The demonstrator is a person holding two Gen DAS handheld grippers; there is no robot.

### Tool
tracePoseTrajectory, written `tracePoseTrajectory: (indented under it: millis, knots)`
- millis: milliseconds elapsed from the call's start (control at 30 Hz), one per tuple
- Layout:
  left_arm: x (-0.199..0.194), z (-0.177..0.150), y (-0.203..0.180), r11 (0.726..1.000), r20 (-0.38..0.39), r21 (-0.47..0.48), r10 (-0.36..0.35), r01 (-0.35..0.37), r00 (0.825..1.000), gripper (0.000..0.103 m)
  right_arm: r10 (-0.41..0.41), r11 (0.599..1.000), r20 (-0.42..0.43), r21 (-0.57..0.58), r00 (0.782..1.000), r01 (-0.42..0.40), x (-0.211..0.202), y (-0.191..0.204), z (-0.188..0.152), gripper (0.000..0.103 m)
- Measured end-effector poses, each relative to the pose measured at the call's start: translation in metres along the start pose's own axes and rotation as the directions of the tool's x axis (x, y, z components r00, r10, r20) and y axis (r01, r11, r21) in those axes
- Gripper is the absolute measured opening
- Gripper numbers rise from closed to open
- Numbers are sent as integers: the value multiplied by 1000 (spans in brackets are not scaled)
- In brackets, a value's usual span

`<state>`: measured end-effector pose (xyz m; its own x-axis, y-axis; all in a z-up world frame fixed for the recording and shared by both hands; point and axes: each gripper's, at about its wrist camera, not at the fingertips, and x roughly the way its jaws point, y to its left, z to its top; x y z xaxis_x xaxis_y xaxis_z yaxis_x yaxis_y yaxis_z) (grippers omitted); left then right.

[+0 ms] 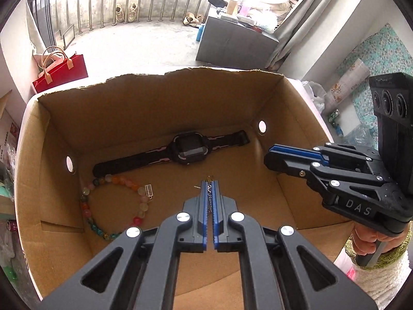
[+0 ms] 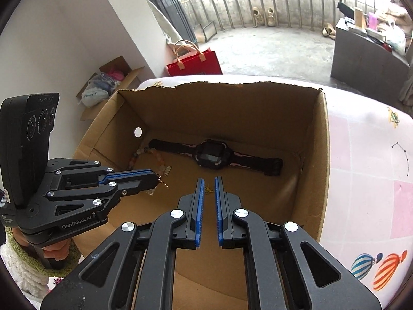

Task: Organize jewelry
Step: 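Open both grippers to drop the gold charms into the box, then withdraw both open grippers toward the gold rings and orange-pink bracelet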

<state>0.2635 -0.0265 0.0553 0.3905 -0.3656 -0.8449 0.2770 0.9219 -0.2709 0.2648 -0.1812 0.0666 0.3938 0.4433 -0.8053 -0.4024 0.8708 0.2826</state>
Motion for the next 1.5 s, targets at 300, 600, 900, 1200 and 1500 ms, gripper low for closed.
tracePoseTrajectory:
  millis: [300,600,900,1200,1500]
  knots:
    - [1,2,4,1000,10,-11,-6,6,1000,25,1,1000,13,12,1000,-1,-8,-3,-1,12]
    - [-23,-4,1,1000,101,-7,1,-1,995,27,2,1000,74,26,997,-4,-40,-2,-9,21]
    - [-88,-54,-10,999,281,34,-36,28,959,43,49,994,192,83,980,-66,-99,-2,-45,35]
    - [-134,-139,-16,991,353,123,-99,59,930,69,82,979,289,155,954,-131,-149,6,-108,46]
    - [-93,-191,-27,990,234,133,-68,37,970,79,123,944,249,269,961,-190,-128,19,-156,47]
